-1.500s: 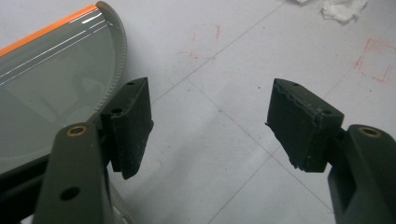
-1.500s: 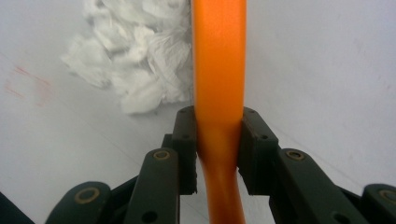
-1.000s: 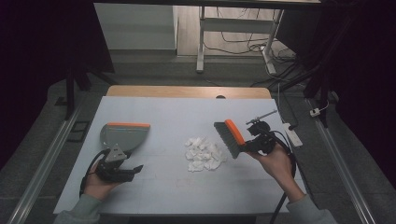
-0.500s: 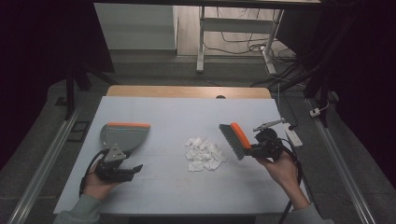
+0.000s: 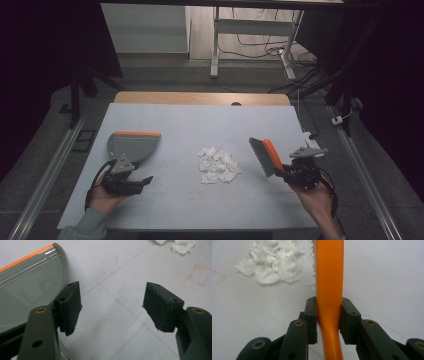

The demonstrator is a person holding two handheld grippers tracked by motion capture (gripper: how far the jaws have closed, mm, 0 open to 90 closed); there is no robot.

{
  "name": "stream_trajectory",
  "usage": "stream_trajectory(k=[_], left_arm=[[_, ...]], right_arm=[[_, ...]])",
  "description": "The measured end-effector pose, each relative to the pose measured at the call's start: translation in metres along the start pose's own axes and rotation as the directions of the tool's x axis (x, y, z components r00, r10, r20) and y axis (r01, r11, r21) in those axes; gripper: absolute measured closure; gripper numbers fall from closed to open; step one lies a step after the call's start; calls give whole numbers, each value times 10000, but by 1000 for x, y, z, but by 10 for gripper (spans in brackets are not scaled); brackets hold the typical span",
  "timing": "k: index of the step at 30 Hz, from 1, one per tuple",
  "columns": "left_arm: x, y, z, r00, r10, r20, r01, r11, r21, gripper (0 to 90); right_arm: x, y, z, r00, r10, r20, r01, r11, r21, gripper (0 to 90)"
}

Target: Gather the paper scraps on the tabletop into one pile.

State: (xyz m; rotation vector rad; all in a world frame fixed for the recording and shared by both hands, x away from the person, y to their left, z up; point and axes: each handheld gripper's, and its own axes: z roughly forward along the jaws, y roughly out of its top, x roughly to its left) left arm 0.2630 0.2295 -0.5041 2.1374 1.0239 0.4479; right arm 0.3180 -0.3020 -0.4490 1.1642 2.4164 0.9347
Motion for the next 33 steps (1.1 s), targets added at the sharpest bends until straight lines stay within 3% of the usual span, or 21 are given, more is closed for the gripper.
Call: stream_trajectory(k=[12,33], left_arm=[[1,0,-2,9999,-116,70,117,9998,-157,311],[1,0,-3,9998,-189,96,191,9995,-238,308]], right_arm=[[-6,-20,-6,9998,146,101,-143,9995,-282,706],[-6,-21,-9,10000,-47,62,50,9986,-526,705]])
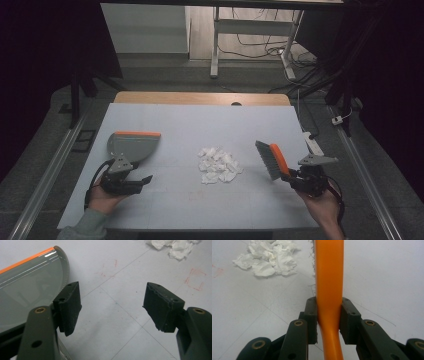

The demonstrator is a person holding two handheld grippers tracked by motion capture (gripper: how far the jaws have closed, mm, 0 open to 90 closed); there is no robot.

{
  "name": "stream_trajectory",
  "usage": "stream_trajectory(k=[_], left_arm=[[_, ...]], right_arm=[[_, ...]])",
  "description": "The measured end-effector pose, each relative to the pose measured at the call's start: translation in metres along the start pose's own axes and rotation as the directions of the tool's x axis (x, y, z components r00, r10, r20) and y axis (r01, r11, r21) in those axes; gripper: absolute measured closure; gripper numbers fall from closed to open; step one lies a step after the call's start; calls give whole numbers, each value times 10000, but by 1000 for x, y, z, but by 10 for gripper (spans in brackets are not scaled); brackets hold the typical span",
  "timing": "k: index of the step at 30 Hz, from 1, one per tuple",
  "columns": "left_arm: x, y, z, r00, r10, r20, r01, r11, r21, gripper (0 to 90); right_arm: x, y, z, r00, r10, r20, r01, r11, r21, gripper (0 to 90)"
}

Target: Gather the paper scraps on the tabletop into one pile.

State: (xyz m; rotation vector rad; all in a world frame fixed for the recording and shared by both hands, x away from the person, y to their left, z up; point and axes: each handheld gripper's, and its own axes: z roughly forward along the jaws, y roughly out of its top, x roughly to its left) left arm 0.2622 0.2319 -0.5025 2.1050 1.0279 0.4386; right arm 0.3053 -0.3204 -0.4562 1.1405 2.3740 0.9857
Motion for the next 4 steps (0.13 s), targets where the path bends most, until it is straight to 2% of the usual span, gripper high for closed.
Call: stream_trajectory(k=[4], left_arm=[[0,0,0,10000,5,1,-5,10000,-3,307]], right_arm=[[0,0,0,10000,-24,-21,24,10000,-16,705]])
